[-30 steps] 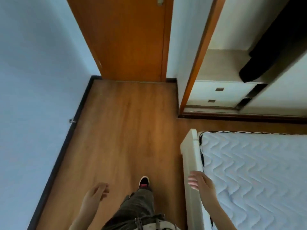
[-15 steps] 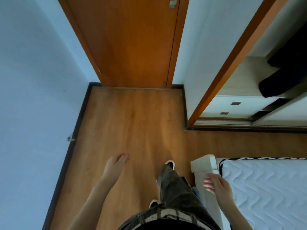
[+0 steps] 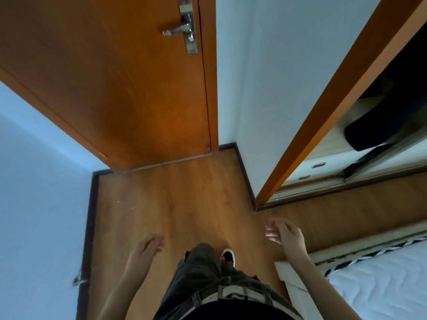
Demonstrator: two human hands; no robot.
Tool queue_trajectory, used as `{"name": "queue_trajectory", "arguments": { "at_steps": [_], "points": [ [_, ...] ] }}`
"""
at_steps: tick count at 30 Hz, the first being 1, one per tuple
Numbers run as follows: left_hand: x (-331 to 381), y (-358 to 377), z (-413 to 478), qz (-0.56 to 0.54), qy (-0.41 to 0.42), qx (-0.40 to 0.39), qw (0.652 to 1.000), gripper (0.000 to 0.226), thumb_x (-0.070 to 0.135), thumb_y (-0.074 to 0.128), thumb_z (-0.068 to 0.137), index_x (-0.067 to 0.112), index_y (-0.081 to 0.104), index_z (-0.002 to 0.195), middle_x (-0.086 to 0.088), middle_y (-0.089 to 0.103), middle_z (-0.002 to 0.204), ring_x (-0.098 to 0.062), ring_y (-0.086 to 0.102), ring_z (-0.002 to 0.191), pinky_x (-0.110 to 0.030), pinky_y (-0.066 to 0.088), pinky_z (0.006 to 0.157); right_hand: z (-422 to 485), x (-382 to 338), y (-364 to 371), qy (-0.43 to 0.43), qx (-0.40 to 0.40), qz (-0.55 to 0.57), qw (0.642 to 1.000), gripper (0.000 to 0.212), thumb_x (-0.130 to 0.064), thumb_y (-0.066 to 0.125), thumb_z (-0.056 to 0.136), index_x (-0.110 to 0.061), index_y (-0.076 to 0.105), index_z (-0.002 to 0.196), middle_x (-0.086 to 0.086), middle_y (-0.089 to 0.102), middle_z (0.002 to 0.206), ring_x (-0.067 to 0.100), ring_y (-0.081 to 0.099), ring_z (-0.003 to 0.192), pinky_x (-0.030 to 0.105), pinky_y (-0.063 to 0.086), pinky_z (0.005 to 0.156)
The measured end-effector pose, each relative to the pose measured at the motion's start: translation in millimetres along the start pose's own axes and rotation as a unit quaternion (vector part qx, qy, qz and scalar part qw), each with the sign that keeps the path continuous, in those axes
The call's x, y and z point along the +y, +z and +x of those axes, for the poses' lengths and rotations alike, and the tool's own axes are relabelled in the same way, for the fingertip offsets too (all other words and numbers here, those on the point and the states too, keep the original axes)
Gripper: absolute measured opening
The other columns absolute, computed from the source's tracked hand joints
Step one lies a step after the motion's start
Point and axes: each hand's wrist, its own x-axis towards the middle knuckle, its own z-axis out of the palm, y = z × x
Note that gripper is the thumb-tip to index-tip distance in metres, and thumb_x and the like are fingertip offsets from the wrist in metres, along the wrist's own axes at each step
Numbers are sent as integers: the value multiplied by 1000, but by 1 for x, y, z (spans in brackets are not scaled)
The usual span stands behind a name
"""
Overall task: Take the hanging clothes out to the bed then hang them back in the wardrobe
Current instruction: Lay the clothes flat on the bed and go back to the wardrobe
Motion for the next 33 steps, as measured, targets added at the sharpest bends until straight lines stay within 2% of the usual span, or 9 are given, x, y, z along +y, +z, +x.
{"name": "queue_trajectory", "arguments": {
  "at_steps": [4,8,11,14,16,22,27,31,33],
  "points": [
    [44,-18,73,51,10,-19,998,26,17,45,100,17,68,90,-11,70,90,-36,65,93,-37,48,78,29,-32,17,-22,45,16,999,23,-15,46,101,-13,68,95,14,71,91,27,70,81,27,58,69],
    [117,0,143,151,59,-140,977,27,34,44,100,23,66,110,3,67,104,-19,63,102,-38,48,94,42,-45,18,18,158,78,984,25,-17,47,100,-10,67,88,17,69,87,30,67,79,41,57,77],
    [177,41,172,245,111,-263,927,23,40,40,100,32,55,117,16,59,108,-5,56,103,-23,41,90,37,-44,10,51,249,128,959,25,-19,48,100,-8,68,90,14,70,84,28,67,77,41,57,76],
    [228,95,188,338,196,-337,857,22,36,42,100,33,60,112,19,63,108,1,58,103,-15,43,78,23,-30,-1,68,304,167,935,26,-17,46,100,-4,68,95,21,70,87,35,67,80,47,56,79],
    [255,138,187,358,237,-388,816,22,34,43,100,31,63,110,18,65,106,3,59,102,-14,45,80,12,-20,-12,73,342,201,915,25,-15,46,100,-3,68,96,24,69,89,37,66,82,50,54,82],
    [292,283,146,379,281,-490,733,22,31,43,100,29,64,108,16,67,102,1,61,101,-13,46,81,-11,19,-60,99,442,275,848,26,-10,44,100,3,67,101,25,70,87,37,68,80,34,53,68],
    [298,400,107,376,262,-521,720,24,29,41,101,27,65,104,8,68,100,-4,62,96,-10,44,74,5,49,-139,129,465,332,810,25,-12,46,99,4,66,100,25,69,87,35,66,76,38,52,72],
    [309,462,88,380,237,-504,738,24,28,43,101,26,67,101,4,69,97,-10,64,96,-15,46,78,31,35,-219,122,437,316,833,26,-14,46,100,1,67,99,22,68,87,34,65,78,40,52,75],
    [317,483,87,369,227,-484,760,24,27,44,101,26,67,100,4,70,98,-12,65,96,-21,48,81,50,19,-259,102,414,310,850,26,-13,46,100,2,67,97,19,66,82,29,64,74,34,52,70]
  ]
}}
